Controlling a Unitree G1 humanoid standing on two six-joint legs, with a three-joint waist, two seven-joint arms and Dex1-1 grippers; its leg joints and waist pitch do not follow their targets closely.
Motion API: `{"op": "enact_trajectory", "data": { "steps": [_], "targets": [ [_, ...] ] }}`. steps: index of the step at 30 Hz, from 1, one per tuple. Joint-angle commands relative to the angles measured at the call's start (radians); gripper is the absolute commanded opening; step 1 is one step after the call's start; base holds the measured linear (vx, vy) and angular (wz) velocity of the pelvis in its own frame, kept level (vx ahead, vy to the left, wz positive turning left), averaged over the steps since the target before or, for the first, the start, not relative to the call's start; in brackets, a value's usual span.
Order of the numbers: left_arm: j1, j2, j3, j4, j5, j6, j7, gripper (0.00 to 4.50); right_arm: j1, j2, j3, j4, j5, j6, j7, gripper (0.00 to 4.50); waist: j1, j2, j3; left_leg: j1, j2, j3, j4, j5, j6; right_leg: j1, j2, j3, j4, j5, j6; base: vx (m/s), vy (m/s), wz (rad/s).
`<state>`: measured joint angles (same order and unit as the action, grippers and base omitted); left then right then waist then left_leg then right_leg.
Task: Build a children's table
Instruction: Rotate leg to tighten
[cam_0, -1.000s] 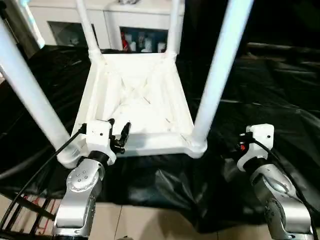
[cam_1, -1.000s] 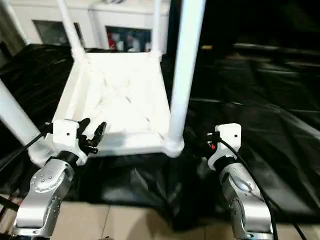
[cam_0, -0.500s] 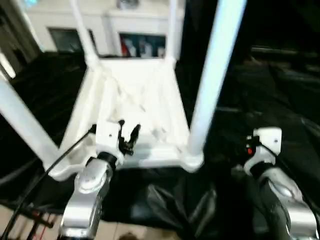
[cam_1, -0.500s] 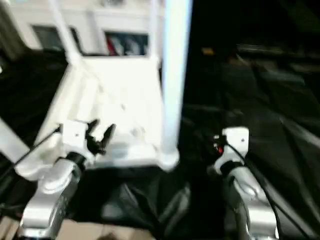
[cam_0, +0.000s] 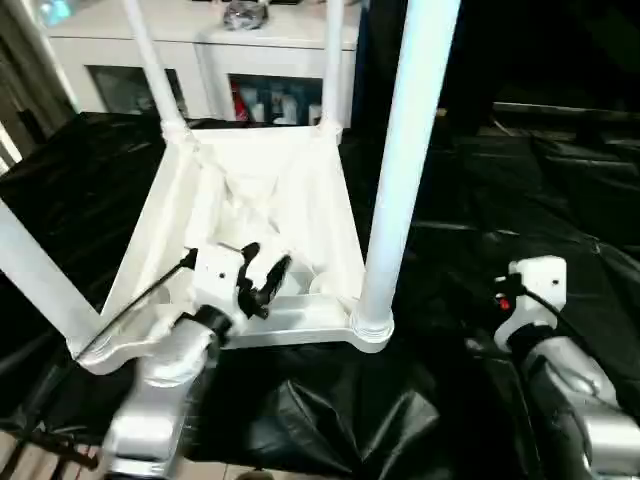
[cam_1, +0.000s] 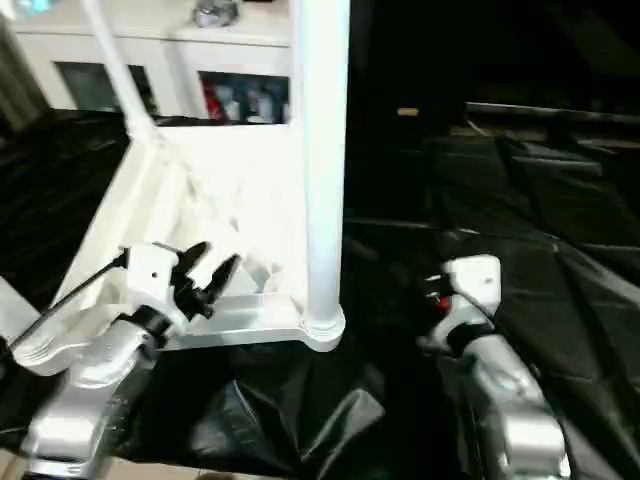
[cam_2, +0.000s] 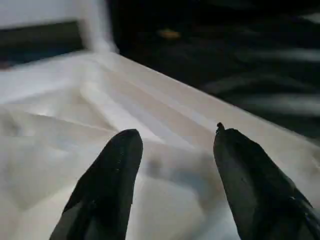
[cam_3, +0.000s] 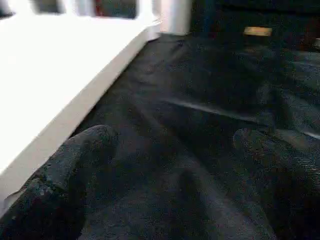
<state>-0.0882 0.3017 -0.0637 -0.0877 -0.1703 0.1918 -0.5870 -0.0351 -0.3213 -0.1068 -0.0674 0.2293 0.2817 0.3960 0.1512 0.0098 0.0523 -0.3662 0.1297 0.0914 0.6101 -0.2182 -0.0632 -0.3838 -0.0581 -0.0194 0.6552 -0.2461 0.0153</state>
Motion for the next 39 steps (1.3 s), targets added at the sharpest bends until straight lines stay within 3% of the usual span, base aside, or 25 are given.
{"op": "enact_trajectory", "data": {
  "steps": [1,2,4,5,7,8,9,10,11,12,14,17,18,19,20,22,24,27,30,31,32,33,36,39],
  "targets": [
    [-0.036,0.052,-0.051,0.005,-0.048,0.053,-0.165,3.02,-0.006,-0.038,-0.001,0.02,0.024,0.009,0.066,4.5,-0.001,0.012,-0.053,0.011,0.065,-0.005,-0.068,-0.029,0.011,0.044,-0.06,0.031,-0.072,0.138,-0.146,0.0,0.0,0.0],
    [-0.061,0.092,-0.083,0.01,-0.063,0.077,-0.248,3.02,-0.008,-0.07,-0.002,0.033,0.027,0.006,0.101,4.5,-0.002,0.012,-0.048,0.009,0.068,-0.003,-0.077,-0.092,0.013,0.045,-0.06,0.03,-0.077,0.082,-0.181,0.0,0.0,0.0],
    [-0.089,0.111,-0.106,0.03,-0.055,0.097,-0.279,3.25,-0.011,-0.092,-0.003,0.044,0.03,0.0,0.126,4.5,0.0,0.018,-0.042,0.01,0.071,-0.001,-0.086,-0.178,0.011,0.041,-0.064,0.032,-0.083,-0.009,-0.198,-0.029,0.018,-0.01],
    [-0.112,0.127,-0.134,0.047,-0.043,0.099,-0.318,3.4,-0.009,-0.104,-0.004,0.034,0.045,0.011,0.156,4.5,-0.001,0.015,-0.036,0.009,0.069,0.002,-0.092,-0.251,0.013,0.044,-0.071,0.036,-0.095,-0.113,-0.201,-0.059,0.027,-0.04],
    [-0.149,0.144,-0.172,0.077,-0.025,0.102,-0.366,3.4,-0.005,-0.125,-0.004,0.02,0.063,0.023,0.2,4.5,0.0,0.008,-0.036,0.007,0.074,0.008,-0.096,-0.273,0.019,0.046,-0.081,0.042,-0.101,-0.188,-0.195,-0.058,0.02,-0.04],
    [-0.193,0.144,-0.199,0.115,-0.031,0.114,-0.419,3.4,-0.001,-0.154,0.002,0.006,0.076,0.033,0.25,4.5,0.0,0.013,-0.036,0.008,0.076,0.011,-0.096,-0.27,0.02,0.041,-0.083,0.044,-0.106,-0.225,-0.19,0.0,0.0,0.0],
    [-0.225,0.14,-0.214,0.148,-0.022,0.115,-0.44,3.4,0.005,-0.175,0.009,-0.005,0.085,0.036,0.287,4.5,0.003,0.025,-0.039,0.011,0.075,0.012,-0.094,-0.272,0.019,0.04,-0.083,0.046,-0.107,-0.241,-0.187,0.0,0.0,0.0],
    [-0.261,0.136,-0.23,0.189,-0.013,0.108,-0.472,3.4,0.01,-0.2,0.016,-0.015,0.092,0.037,0.327,4.5,0.005,0.013,-0.043,0.011,0.076,0.016,-0.091,-0.233,0.028,0.044,-0.084,0.049,-0.106,-0.199,-0.193,0.0,0.0,0.0],
    [-0.261,0.136,-0.23,0.189,-0.013,0.108,-0.472,3.4,0.01,-0.2,0.016,-0.015,0.092,0.037,0.327,4.5,0.006,0.017,-0.046,0.009,0.076,0.017,-0.088,-0.213,0.032,0.045,-0.085,0.049,-0.104,-0.172,-0.198,0.0,0.0,0.0],
    [-0.283,0.132,-0.237,0.22,-0.005,0.09,-0.493,3.4,0.011,-0.213,0.018,-0.018,0.094,0.041,0.342,4.5,0.004,0.016,-0.047,0.0,0.076,0.017,-0.085,-0.173,0.039,0.05,-0.086,0.047,-0.098,-0.128,-0.207,0.0,0.0,0.0],
    [-0.377,0.118,-0.26,0.354,0.006,0.063,-0.547,3.4,0.021,-0.264,0.03,-0.037,0.119,0.061,0.414,4.5,0.005,0.019,-0.052,0.003,0.071,0.025,-0.076,-0.131,0.054,0.045,-0.079,0.045,-0.103,-0.114,-0.21,0.0,0.0,0.0],
    [-0.42,0.111,-0.271,0.425,0.021,0.044,-0.565,3.12,0.033,-0.291,0.042,-0.062,0.13,0.072,0.453,4.5,0.01,0.024,-0.057,-0.002,0.073,0.026,-0.07,-0.096,0.064,0.049,-0.081,0.044,-0.098,-0.069,-0.221,0.0,0.0,0.0],
    [-0.44,0.113,-0.282,0.46,0.03,0.033,-0.576,3.0,0.037,-0.301,0.047,-0.073,0.132,0.077,0.467,4.5,0.012,0.03,-0.059,-0.002,0.074,0.024,-0.068,-0.085,0.068,0.049,-0.08,0.043,-0.094,-0.048,-0.223,0.0,0.0,0.0],
    [-0.46,0.116,-0.297,0.497,0.039,0.027,-0.599,2.9,0.041,-0.309,0.048,-0.087,0.143,0.089,0.483,4.5,0.01,0.027,-0.06,-0.002,0.074,0.026,-0.068,-0.082,0.074,0.049,-0.079,0.042,-0.096,-0.04,-0.223,0.0,0.0,0.0],
    [-0.474,0.115,-0.31,0.525,0.05,0.026,-0.608,2.8,0.044,-0.315,0.049,-0.093,0.148,0.095,0.493,4.5,0.011,0.031,-0.061,-0.002,0.075,0.025,-0.068,-0.081,0.072,0.048,-0.08,0.041,-0.095,-0.04,-0.227,0.0,0.0,0.0],
    [-0.478,0.114,-0.313,0.534,0.054,0.028,-0.608,2.64,0.046,-0.317,0.049,-0.095,0.148,0.096,0.496,4.5,0.011,0.03,-0.061,-0.001,0.077,0.025,-0.069,-0.092,0.068,0.048,-0.081,0.041,-0.095,-0.056,-0.23,0.0,0.0,0.0],
    [-0.488,0.096,-0.313,0.561,0.048,0.046,-0.622,2.53,0.054,-0.32,0.049,-0.109,0.15,0.104,0.5,4.5,0.011,0.038,-0.059,0.0,0.08,0.026,-0.071,-0.116,0.058,0.045,-0.083,0.042,-0.1,-0.099,-0.238,0.0,0.0,0.0],
    [-0.501,0.081,-0.317,0.595,0.05,0.031,-0.628,2.23,0.058,-0.324,0.051,-0.111,0.154,0.105,0.503,4.5,0.017,0.037,-0.058,0.003,0.082,0.026,-0.074,-0.141,0.05,0.044,-0.084,0.043,-0.103,-0.127,-0.244,0.0,0.0,0.0],
    [-0.53,0.045,-0.318,0.673,0.069,-0.016,-0.609,1.93,0.06,-0.329,0.056,-0.114,0.153,0.107,0.509,4.5,0.023,0.037,-0.06,0.003,0.083,0.027,-0.073,-0.135,0.051,0.044,-0.084,0.044,-0.104,-0.113,-0.241,0.0,0.0,0.0],
    [-0.534,0.041,-0.319,0.685,0.074,-0.024,-0.604,1.83,0.061,-0.329,0.057,-0.115,0.152,0.108,0.51,4.5,0.026,0.042,-0.06,0.003,0.083,0.026,-0.073,-0.136,0.052,0.043,-0.085,0.044,-0.104,-0.108,-0.243,0.0,0.0,0.0],
    [-0.542,0.034,-0.321,0.711,0.085,-0.041,-0.597,1.78,0.061,-0.327,0.058,-0.118,0.153,0.111,0.514,4.5,0.025,0.038,-0.061,0.0,0.083,0.026,-0.072,-0.122,0.053,0.046,-0.084,0.044,-0.101,-0.068,-0.245,0.0,0.0,0.0],
    [-0.544,0.033,-0.321,0.716,0.087,-0.045,-0.596,1.72,0.062,-0.327,0.059,-0.118,0.153,0.111,0.515,4.5,0.026,0.044,-0.063,0.0,0.083,0.025,-0.071,-0.117,0.053,0.046,-0.085,0.043,-0.099,-0.057,-0.244,0.0,0.0,0.0],
    [-0.552,0.033,-0.327,0.737,0.105,-0.056,-0.594,1.48,0.065,-0.325,0.057,-0.123,0.159,0.115,0.52,4.5,0.025,0.042,-0.063,-0.002,0.082,0.025,-0.07,-0.105,0.058,0.05,-0.085,0.042,-0.097,-0.019,-0.247,0.0,0.0,0.0],
    [-0.555,0.033,-0.329,0.753,0.109,-0.06,-0.62,1.21,0.073,-0.322,0.054,-0.132,0.166,0.121,0.518,4.5,0.027,0.044,-0.061,-0.002,0.083,0.026,-0.072,-0.116,0.057,0.048,-0.086,0.043,-0.103,-0.073,-0.241,0.0,0.0,0.0]
  ]
}}
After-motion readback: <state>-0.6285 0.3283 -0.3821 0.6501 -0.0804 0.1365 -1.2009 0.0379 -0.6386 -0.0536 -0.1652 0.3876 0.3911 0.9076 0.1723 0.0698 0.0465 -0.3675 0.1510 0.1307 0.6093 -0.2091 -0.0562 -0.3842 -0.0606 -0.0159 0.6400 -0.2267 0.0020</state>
